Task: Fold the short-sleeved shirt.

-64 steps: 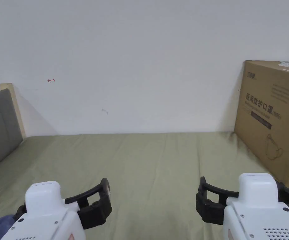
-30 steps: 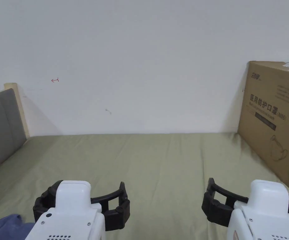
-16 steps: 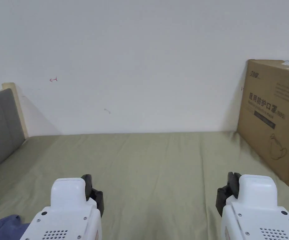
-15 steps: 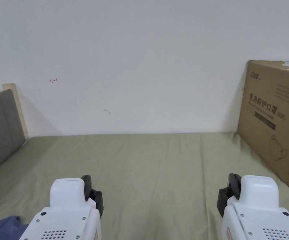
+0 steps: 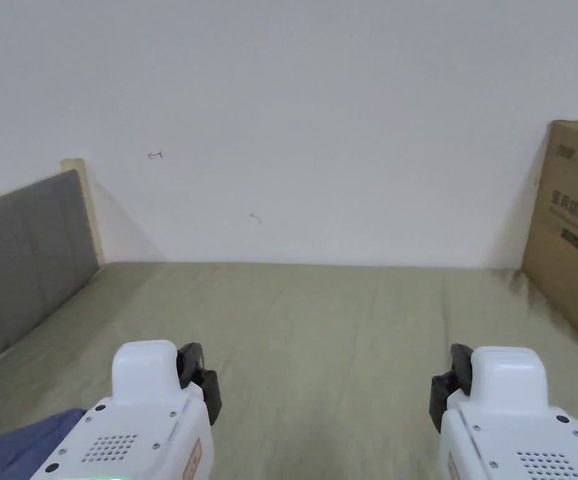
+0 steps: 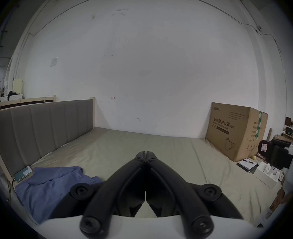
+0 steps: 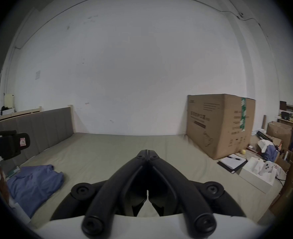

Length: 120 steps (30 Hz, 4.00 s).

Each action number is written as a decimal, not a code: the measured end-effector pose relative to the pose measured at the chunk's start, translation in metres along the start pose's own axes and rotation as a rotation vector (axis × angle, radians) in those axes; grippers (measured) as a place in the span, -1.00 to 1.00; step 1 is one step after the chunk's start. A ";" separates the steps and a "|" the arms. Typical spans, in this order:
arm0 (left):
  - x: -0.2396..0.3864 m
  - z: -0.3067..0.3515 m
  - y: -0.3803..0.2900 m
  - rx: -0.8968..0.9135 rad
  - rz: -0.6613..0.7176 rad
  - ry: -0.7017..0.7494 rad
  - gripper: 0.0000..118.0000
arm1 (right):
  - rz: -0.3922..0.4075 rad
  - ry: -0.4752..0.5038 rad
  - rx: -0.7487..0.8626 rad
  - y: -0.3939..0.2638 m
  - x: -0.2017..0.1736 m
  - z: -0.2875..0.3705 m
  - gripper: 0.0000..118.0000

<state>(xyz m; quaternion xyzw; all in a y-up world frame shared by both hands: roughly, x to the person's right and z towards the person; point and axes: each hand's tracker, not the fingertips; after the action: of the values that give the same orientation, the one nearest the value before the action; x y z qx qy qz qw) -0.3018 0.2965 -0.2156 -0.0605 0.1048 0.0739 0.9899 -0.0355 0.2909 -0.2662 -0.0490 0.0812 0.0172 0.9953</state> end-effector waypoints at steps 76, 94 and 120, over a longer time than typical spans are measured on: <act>-0.149 -0.159 -0.011 -0.670 0.232 0.223 -1.00 | -0.073 0.168 -0.350 -0.057 -0.005 -0.053 -1.00; 0.241 -0.112 -0.110 -0.884 -0.102 -0.599 -1.00 | -0.270 -0.228 -0.309 -0.052 0.176 0.013 -1.00; 0.066 -0.091 -0.125 -0.831 0.011 -0.269 -1.00 | -0.174 -0.053 -0.459 -0.081 0.116 -0.002 -1.00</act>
<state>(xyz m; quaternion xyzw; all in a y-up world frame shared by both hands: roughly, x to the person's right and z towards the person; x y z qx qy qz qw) -0.2365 0.1698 -0.3046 -0.4429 -0.0633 0.1223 0.8860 0.0820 0.2128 -0.2795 -0.2801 0.0446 -0.0493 0.9577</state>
